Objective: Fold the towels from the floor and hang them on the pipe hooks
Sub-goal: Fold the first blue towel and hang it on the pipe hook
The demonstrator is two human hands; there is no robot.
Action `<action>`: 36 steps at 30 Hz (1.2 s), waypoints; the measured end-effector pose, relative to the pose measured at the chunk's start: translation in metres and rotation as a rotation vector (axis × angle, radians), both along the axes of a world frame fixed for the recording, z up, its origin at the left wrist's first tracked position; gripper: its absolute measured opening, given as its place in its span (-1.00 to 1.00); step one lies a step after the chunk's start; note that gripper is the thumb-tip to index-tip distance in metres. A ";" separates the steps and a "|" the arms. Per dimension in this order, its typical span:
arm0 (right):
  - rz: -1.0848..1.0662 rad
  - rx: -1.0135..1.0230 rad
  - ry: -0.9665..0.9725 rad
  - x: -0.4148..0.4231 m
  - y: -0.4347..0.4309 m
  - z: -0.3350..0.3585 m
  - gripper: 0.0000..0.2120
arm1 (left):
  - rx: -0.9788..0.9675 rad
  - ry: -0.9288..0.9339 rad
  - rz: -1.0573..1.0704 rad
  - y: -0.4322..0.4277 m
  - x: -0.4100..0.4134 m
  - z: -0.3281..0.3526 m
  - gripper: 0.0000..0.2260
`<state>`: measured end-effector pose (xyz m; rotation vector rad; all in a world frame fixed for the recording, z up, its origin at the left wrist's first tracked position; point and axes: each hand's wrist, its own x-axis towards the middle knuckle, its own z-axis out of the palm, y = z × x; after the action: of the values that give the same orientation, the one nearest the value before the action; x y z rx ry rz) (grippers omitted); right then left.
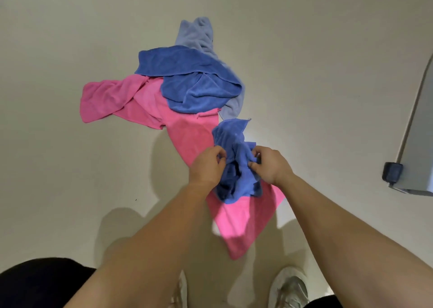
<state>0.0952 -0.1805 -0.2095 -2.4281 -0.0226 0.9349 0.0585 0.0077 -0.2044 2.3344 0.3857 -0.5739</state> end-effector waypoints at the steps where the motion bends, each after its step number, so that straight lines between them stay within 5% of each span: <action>1: 0.007 -0.003 0.008 -0.005 -0.003 0.022 -0.92 | 0.004 0.029 -0.005 0.003 -0.005 0.020 -0.92; 10: 0.093 -0.048 -0.034 -0.057 -0.009 0.321 -0.95 | -0.033 0.132 -0.040 -0.005 -0.056 0.306 -0.89; 18: 0.131 0.005 -0.154 -0.090 -0.008 0.640 -0.88 | -0.211 -0.036 -0.084 -0.014 -0.082 0.599 -0.50; 21: 0.150 0.037 -0.215 -0.093 -0.010 0.727 -0.89 | -0.250 -0.118 -0.136 -0.014 -0.091 0.669 -0.65; 26: 0.035 0.028 -0.344 -0.097 -0.025 0.806 -0.86 | -0.326 -0.178 -0.087 -0.010 -0.101 0.748 -0.97; 36: -0.209 0.413 -0.261 -0.136 -0.045 0.850 -0.72 | -0.451 -0.260 -0.227 -0.017 -0.109 0.850 -0.84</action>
<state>-0.0404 -0.2257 0.6409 -2.1001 -0.0499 0.4619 -0.0508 -0.0089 0.6452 1.9883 -0.1239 -0.4034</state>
